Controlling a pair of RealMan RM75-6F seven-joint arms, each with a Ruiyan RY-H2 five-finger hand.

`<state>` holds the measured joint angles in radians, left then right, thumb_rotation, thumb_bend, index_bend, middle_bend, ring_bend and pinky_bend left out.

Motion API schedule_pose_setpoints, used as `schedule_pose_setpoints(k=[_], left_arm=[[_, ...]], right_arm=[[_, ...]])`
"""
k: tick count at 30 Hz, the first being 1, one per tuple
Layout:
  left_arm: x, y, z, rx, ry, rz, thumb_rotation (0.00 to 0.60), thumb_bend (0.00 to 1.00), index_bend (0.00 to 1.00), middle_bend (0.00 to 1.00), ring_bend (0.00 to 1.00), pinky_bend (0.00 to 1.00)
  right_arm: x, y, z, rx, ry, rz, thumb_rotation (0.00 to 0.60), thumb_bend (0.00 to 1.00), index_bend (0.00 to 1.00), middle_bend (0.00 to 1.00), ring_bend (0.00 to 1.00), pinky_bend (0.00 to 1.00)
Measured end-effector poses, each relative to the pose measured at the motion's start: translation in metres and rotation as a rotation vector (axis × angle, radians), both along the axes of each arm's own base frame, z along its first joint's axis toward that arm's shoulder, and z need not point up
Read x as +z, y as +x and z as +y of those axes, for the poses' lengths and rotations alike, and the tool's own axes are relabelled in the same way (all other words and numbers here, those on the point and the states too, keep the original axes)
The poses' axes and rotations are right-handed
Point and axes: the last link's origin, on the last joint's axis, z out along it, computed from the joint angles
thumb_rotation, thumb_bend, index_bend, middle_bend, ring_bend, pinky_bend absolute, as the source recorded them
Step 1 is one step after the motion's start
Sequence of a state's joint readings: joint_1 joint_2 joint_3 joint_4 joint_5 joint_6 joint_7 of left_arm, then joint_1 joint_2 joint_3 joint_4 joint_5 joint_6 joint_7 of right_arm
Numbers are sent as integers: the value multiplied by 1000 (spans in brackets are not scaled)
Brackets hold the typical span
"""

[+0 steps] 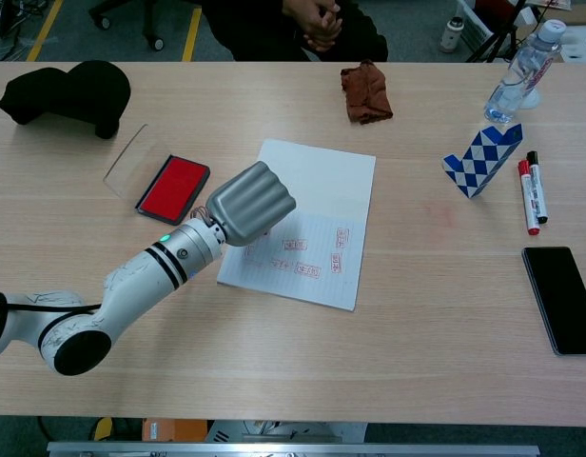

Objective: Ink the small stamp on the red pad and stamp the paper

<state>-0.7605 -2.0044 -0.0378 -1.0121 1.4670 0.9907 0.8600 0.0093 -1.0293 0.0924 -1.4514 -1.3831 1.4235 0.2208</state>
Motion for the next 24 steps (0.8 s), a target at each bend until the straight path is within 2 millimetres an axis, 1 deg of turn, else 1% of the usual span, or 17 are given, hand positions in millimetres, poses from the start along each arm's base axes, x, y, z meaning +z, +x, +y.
schedule_pose_setpoints(k=[6,10,13,18,21,24], left_arm=[[2,2,2,-1,8,-9,600,339,663,995,997,1000],[10,6,4,-2,22,-35,600,339,663,996,997,1000],[20,10,7,-4,38,-67,600,339,663,996,997,1000],[45,14,13,-4,73,-113,600,339,663,996,997,1000],[60,11,14,2,96,-130,600,339,663,996,997,1000],[73,5,14,8,116,-129,600,339,661,996,997,1000]], right_arm=[[1,0,1,1,-2,0,600,263,223,311,314,391],[1,1,0,5,-4,-1,600,263,223,311,314,391],[0,1,-1,9,-4,-3,600,264,224,311,314,391],[-3,4,-6,23,5,-11,600,263,223,311,314,391],[-5,7,-10,36,14,-13,600,264,223,311,314,391],[-8,10,-14,47,22,-19,600,263,223,311,314,391]])
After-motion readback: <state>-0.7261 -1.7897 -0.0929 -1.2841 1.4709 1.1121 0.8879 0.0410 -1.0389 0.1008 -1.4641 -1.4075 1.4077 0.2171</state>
